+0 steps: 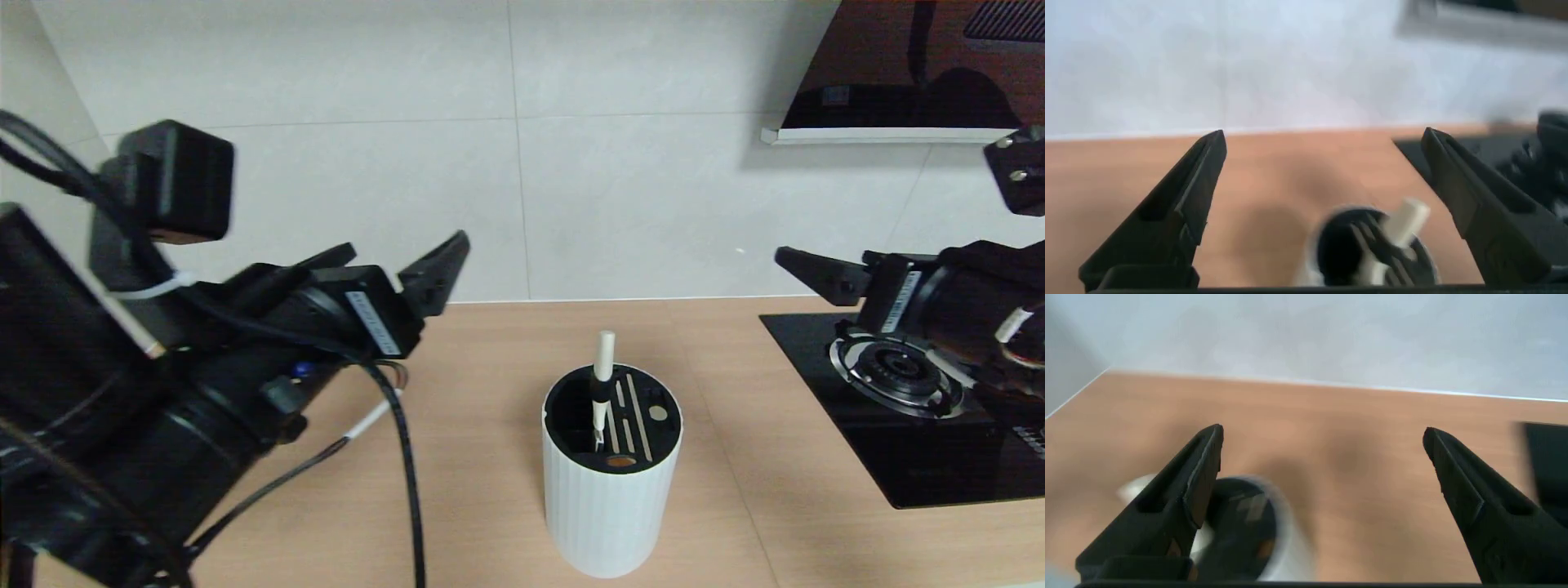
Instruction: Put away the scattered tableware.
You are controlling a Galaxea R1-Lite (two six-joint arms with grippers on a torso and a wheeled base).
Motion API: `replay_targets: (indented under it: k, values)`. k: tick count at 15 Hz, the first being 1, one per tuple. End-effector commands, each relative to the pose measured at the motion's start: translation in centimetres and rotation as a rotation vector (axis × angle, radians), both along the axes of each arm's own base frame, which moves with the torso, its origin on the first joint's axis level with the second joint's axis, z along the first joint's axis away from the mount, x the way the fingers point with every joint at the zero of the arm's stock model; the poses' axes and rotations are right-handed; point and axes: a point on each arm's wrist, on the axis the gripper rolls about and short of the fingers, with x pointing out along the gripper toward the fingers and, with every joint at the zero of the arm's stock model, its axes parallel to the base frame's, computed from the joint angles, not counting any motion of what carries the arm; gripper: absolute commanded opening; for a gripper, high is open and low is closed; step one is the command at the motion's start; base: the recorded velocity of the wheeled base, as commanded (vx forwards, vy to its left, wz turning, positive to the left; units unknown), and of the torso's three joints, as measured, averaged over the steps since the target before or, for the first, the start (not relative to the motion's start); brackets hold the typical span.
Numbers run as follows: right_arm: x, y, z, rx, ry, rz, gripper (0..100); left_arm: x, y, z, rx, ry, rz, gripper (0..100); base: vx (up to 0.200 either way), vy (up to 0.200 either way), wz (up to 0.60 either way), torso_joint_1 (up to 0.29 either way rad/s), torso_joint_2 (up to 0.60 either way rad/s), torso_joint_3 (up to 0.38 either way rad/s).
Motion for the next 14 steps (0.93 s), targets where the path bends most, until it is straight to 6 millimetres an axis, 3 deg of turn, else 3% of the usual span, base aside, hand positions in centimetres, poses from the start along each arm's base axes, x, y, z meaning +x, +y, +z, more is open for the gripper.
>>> replay_targets:
  k: [1, 4, 6, 7, 9, 11, 14]
  values:
    - [-4.2, -3.9, -0.1, 0.027, -0.063, -0.084, 100, -4.3, 6.8, 1.0, -0.029, -0.08, 0.11, 100, 0.0, 0.0, 0.0, 0.0, 0.0, 0.0]
    - [-10.4, -7.0, -1.4, 0.02, -0.17, -0.118, 100, -10.0, 12.3, 0.1, 0.076, -0.097, 0.24, 100, 0.0, 0.0, 0.0, 0.0, 0.0, 0.0]
    - [-13.4, -8.4, -2.6, -0.03, -0.236, -0.167, 100, -13.2, 14.3, -0.3, 0.084, -0.119, 0.277, 100, 0.0, 0.0, 0.0, 0.0, 0.0, 0.0]
    - [-15.8, -9.5, -3.8, -0.052, -0.277, -0.239, 100, -15.7, 15.6, -1.1, 0.101, -0.129, 0.331, 100, 0.0, 0.0, 0.0, 0.0, 0.0, 0.0]
    - [-18.6, -10.3, -4.7, -0.08, -0.337, -0.313, 100, -18.1, 16.4, -2.2, 0.118, -0.14, 0.393, 100, 0.0, 0.0, 0.0, 0.0, 0.0, 0.0]
    - [-22.8, -10.8, -5.8, -0.087, -0.382, -0.367, 100, -21.4, 17.0, -3.7, 0.142, -0.196, 0.47, 100, 0.0, 0.0, 0.0, 0.0, 0.0, 0.0]
    - [-24.2, -10.7, -7.6, -0.102, -0.325, -0.413, 100, -23.0, 16.7, -5.2, 0.148, -0.203, 0.578, 100, 0.0, 0.0, 0.0, 0.0, 0.0, 0.0]
